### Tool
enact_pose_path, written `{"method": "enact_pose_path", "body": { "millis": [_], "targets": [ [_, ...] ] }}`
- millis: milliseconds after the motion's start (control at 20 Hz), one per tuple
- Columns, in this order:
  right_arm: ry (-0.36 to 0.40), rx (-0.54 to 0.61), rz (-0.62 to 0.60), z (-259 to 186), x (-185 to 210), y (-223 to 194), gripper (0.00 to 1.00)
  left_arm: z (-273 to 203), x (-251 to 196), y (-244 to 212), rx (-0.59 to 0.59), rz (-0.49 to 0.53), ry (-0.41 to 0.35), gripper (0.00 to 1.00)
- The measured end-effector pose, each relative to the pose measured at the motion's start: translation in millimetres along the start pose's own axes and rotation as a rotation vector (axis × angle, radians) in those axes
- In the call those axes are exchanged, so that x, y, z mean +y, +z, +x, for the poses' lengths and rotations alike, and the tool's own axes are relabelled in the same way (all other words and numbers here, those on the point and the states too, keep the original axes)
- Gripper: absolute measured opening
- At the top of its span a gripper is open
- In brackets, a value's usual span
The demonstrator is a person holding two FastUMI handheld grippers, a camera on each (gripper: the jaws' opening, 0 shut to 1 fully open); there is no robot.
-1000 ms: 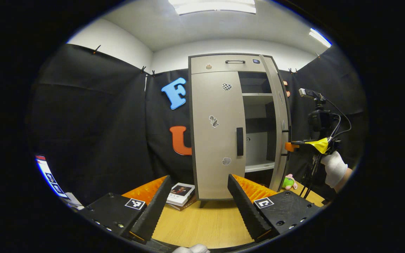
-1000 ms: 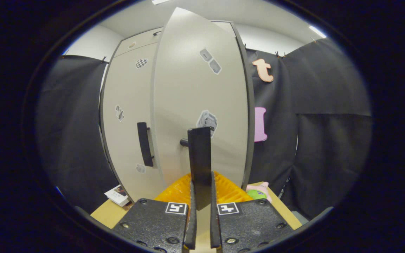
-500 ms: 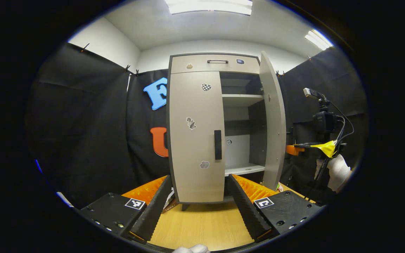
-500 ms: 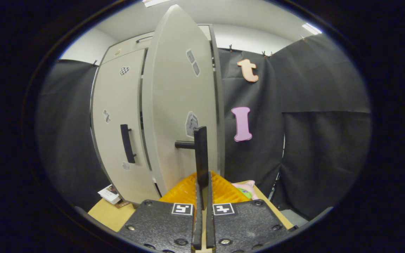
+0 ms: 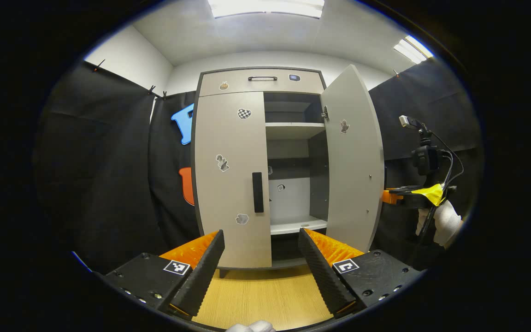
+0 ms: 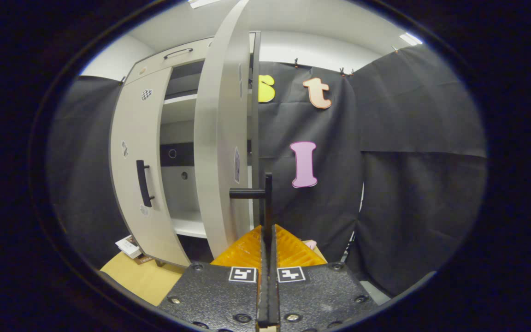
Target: Open the right door of the double-door shoe cabinet with the right hand, and open the left door with the left hand.
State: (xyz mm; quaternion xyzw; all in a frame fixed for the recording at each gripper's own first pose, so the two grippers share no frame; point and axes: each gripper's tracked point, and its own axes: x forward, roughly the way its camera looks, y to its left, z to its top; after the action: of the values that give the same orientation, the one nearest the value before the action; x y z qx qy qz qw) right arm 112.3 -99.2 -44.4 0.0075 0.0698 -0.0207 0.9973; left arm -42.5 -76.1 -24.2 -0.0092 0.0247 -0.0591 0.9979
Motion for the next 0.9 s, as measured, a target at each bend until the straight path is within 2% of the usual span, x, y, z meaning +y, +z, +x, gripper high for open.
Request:
{"method": "enact_pose_path", "body": {
  "millis": [250,450,650,700,750,800,900],
  "targets": [
    [0.060,0.020,0.027,3,0,-1,0.04,0,-11,2,0.005,0.005,0.036,0.96],
    [0.073,0.017,0.010,6,0,-1,0.04,0,-12,3,0.010,0.003,0.050,0.96],
    [0.039,0.021,-0.001,1,-8,-1,0.06,4,-1,4,0.006,0.009,0.064,0.96],
    [0.035,0.013,-0.002,-2,-10,2,0.15,6,3,4,0.004,0.005,0.068,0.96],
    [0.013,0.011,-0.007,-4,-14,3,0.19,6,2,4,0.006,-0.001,0.060,0.96],
    [-0.001,0.007,-0.011,-8,-18,5,0.35,7,2,4,0.005,-0.003,0.052,0.96],
    [-0.025,-0.011,-0.006,-22,-23,13,0.58,8,8,4,0.005,0.004,0.043,0.96]
  ]
}}
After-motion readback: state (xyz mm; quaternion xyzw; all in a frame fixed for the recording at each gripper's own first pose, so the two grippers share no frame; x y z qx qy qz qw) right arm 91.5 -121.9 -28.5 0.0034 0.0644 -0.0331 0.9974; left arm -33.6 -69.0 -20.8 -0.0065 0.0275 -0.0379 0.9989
